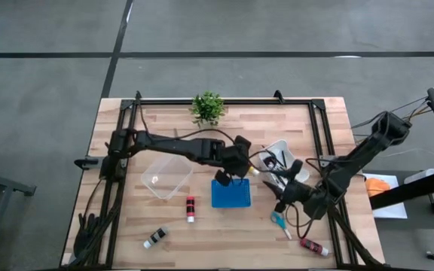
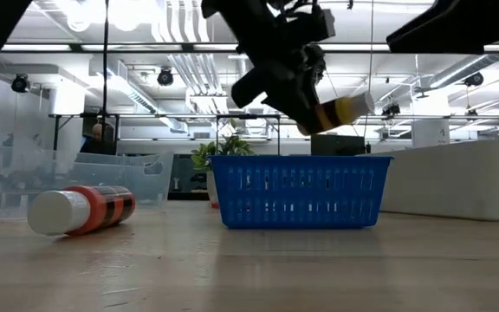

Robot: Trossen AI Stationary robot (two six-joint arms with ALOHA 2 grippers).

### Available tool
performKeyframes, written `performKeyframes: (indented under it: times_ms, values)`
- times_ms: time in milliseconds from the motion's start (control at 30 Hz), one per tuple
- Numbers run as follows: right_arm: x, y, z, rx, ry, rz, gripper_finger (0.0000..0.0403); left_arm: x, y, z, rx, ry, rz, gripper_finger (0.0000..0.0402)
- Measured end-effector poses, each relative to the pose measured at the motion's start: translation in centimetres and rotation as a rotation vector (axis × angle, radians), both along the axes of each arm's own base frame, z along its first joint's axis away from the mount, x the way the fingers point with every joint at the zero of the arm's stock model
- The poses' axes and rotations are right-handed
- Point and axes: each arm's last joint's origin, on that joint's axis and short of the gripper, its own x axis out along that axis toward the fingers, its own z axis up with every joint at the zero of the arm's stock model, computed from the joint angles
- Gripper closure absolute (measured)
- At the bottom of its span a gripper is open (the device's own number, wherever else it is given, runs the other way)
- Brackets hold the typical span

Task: Pick & Place Paint Supplies
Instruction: Put the yellow paint bottle in the blue bin

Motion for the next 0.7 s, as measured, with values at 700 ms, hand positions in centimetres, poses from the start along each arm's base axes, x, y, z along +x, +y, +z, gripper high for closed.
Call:
performKeyframes:
  times_ms: [700]
  values:
    - [1.3,0.1,-1.0,-0.039,0.067,0.042,0.0203,0.4,-2.0,2.0,0.068,-0.156,0.008,0.0275]
